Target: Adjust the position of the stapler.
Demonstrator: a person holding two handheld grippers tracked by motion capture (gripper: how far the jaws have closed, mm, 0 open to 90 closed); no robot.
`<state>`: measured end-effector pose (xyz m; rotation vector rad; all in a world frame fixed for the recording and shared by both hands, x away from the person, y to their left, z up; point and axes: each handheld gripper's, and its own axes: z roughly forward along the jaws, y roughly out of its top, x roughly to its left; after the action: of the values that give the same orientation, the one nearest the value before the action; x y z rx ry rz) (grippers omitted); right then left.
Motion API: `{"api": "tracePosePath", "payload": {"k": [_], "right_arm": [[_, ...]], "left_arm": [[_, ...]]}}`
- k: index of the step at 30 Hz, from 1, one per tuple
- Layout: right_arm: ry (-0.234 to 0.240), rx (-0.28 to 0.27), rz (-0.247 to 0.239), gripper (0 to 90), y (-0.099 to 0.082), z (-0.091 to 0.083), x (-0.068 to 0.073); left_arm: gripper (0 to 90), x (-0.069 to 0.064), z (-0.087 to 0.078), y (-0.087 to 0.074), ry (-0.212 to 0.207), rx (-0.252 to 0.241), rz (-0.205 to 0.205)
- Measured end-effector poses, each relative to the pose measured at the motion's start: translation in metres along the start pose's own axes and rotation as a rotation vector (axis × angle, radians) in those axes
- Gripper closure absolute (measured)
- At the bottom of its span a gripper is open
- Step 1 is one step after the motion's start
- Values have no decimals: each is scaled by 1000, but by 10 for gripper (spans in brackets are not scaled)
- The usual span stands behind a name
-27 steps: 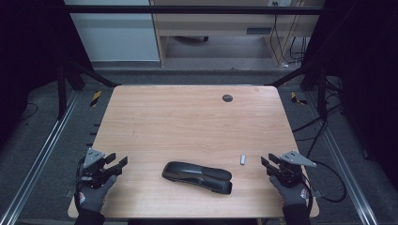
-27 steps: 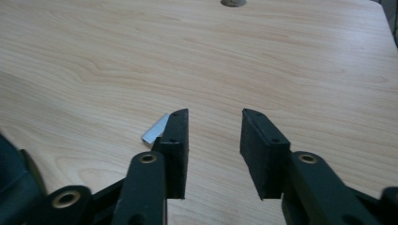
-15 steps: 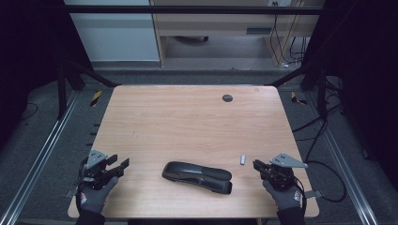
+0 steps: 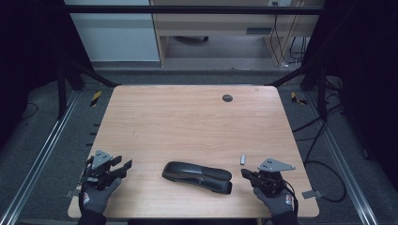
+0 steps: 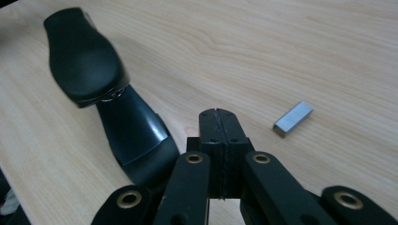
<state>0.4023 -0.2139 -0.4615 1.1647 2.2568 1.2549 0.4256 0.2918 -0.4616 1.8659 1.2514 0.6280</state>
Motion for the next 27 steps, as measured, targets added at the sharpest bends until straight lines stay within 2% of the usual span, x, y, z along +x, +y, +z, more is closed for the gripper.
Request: {"api": "tracePosePath", "payload": {"k": [5, 14, 27], "right_arm": [[26, 13, -18, 900, -2, 3, 9], [65, 47, -33, 900, -6, 11, 23], [130, 110, -68, 900, -12, 29, 44]], "left_arm": [[479, -1, -1, 1, 17, -2, 6], [412, 0, 0, 0, 21, 6, -2], [376, 0, 0, 0, 28, 2, -8]]}}
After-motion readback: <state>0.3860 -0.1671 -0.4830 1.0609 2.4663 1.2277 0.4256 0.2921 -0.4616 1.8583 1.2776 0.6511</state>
